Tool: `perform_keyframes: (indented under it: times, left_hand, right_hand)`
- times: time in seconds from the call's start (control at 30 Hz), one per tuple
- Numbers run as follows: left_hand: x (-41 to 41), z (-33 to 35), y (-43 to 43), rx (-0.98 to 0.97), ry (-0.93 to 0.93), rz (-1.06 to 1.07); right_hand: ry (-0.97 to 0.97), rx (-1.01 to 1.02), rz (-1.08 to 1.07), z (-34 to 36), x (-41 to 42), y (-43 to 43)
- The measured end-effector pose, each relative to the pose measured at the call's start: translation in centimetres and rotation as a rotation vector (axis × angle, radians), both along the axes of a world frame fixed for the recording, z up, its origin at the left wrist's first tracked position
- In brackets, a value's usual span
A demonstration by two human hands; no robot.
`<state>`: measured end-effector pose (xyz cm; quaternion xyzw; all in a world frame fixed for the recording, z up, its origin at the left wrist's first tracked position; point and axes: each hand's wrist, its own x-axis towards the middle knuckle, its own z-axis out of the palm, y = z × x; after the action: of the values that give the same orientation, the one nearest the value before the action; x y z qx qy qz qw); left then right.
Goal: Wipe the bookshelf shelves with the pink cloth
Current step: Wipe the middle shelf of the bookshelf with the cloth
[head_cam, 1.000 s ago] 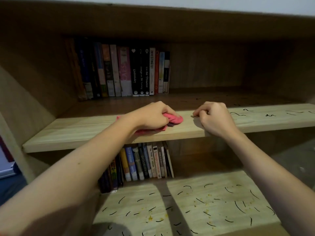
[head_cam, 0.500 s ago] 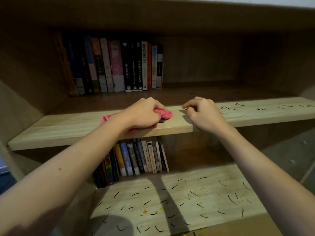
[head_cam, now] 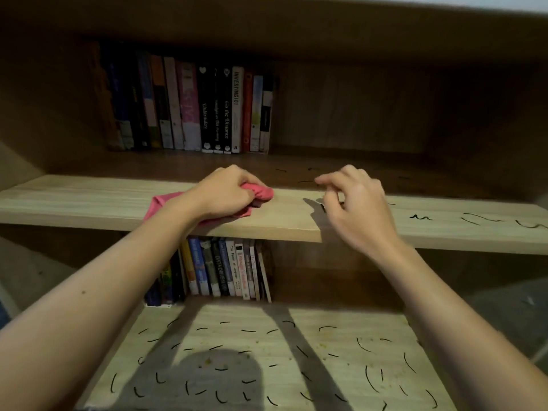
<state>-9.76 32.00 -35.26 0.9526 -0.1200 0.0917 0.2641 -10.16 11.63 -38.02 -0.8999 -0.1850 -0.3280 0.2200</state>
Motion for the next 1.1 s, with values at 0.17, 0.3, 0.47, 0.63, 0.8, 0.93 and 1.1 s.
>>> perform_keyframes:
  times: [0.17,0.3,0.47,0.63,0.8,0.93,1.1]
  left_hand:
    - [0.9,-0.5,-0.2,0.03,-0.058,0.163]
    - [-0.5,-0.5,-1.6,0.049,-0.057,0.077]
    - [-1.3,0.0,-3.8,0.001,0.001,-0.08]
    - [0.2,0.1,-4.7,0.041,-0.024,-0.086]
    - [-0.3,-0.2,-2.9,0.051,0.011,-0.23]
    - [2.0,0.4,-3.6,0.081,0.044,-0.179]
    - [2.1,0.0,-5.7,0.124,0.016,-0.303]
  right_hand:
    - [0.114,-0.202,0.09,-0.4,0.0,-1.6]
    - [0.149,-0.361,0.062,-0.4,0.0,-1.1]
    - [0.198,-0.395,0.022,0.3,-0.1,-2.1]
    - [0.22,-0.446,-0.086,1.0,0.2,-4.4]
    - [0.197,-0.356,-0.083,0.1,0.8,-4.6]
    - [0.196,-0.369,-0.1,0.0,1.0,-4.5]
    - [0.248,-0.374,-0.135,-0.1,0.9,-4.5]
